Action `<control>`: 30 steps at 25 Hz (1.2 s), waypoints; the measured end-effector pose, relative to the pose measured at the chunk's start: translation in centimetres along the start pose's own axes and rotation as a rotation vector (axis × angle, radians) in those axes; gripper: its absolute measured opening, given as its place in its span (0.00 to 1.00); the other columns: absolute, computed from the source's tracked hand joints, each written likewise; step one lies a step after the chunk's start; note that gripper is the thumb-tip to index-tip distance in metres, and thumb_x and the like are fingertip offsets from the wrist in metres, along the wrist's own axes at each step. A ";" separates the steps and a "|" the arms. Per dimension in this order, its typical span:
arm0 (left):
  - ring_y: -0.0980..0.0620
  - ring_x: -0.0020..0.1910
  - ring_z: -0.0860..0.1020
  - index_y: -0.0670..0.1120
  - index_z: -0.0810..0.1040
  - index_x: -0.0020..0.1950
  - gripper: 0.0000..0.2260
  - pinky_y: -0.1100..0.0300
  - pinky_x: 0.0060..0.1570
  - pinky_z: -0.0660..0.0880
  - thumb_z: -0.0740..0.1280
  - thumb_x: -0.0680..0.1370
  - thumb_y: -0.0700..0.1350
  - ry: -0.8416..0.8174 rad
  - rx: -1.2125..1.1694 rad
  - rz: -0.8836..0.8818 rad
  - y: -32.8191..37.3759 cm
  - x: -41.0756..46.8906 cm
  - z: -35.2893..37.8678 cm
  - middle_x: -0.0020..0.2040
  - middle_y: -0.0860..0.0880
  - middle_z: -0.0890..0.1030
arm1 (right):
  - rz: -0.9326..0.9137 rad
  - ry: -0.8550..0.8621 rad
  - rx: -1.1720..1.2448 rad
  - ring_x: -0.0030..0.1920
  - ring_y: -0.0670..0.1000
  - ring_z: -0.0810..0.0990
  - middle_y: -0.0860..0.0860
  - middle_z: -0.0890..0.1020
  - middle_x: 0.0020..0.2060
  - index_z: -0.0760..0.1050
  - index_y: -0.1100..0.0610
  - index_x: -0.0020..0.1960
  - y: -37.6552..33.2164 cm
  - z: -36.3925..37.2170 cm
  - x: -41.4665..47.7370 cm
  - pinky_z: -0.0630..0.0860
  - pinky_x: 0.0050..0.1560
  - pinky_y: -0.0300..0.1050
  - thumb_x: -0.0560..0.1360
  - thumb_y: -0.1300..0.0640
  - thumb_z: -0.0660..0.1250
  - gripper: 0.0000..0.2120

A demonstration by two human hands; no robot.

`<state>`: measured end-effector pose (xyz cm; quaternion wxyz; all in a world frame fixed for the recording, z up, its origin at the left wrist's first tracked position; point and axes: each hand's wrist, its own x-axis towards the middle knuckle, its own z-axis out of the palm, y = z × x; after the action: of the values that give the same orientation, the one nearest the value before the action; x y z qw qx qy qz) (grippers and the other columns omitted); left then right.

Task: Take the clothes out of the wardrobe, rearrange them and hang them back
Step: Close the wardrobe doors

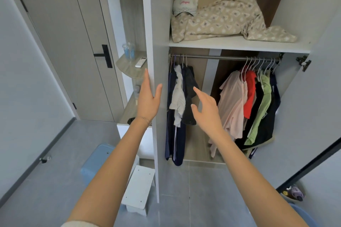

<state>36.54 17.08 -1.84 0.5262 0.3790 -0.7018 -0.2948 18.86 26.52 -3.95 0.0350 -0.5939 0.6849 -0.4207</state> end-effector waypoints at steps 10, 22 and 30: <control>0.61 0.66 0.71 0.49 0.63 0.76 0.22 0.61 0.67 0.70 0.60 0.82 0.45 0.086 -0.074 0.110 -0.2 -0.3 4.7 0.70 0.57 0.72 | 0.084 0.087 -0.045 0.73 0.50 0.62 0.47 0.68 0.72 0.59 0.48 0.77 3.9 -2.9 0.8 0.56 0.69 0.41 0.80 0.57 0.62 0.27; 0.48 0.79 0.47 0.59 0.49 0.78 0.30 0.40 0.74 0.49 0.59 0.80 0.60 -0.158 0.413 0.453 -1.2 6.5 22.9 0.80 0.50 0.49 | 0.224 0.142 -0.096 0.72 0.51 0.65 0.50 0.71 0.71 0.62 0.52 0.76 18.1 -7.6 7.7 0.59 0.72 0.44 0.79 0.59 0.64 0.27; 0.42 0.77 0.47 0.55 0.51 0.78 0.36 0.29 0.67 0.59 0.63 0.76 0.63 -0.049 0.866 0.571 -4.9 15.8 35.8 0.78 0.44 0.49 | 0.179 0.041 -0.089 0.71 0.52 0.66 0.51 0.72 0.69 0.63 0.54 0.75 28.8 -10.0 16.1 0.63 0.73 0.50 0.79 0.61 0.65 0.27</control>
<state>0.69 1.62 -7.44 0.3640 0.3482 -0.8471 0.1693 -13.92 16.57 -8.04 0.0317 -0.5224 0.7540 -0.3971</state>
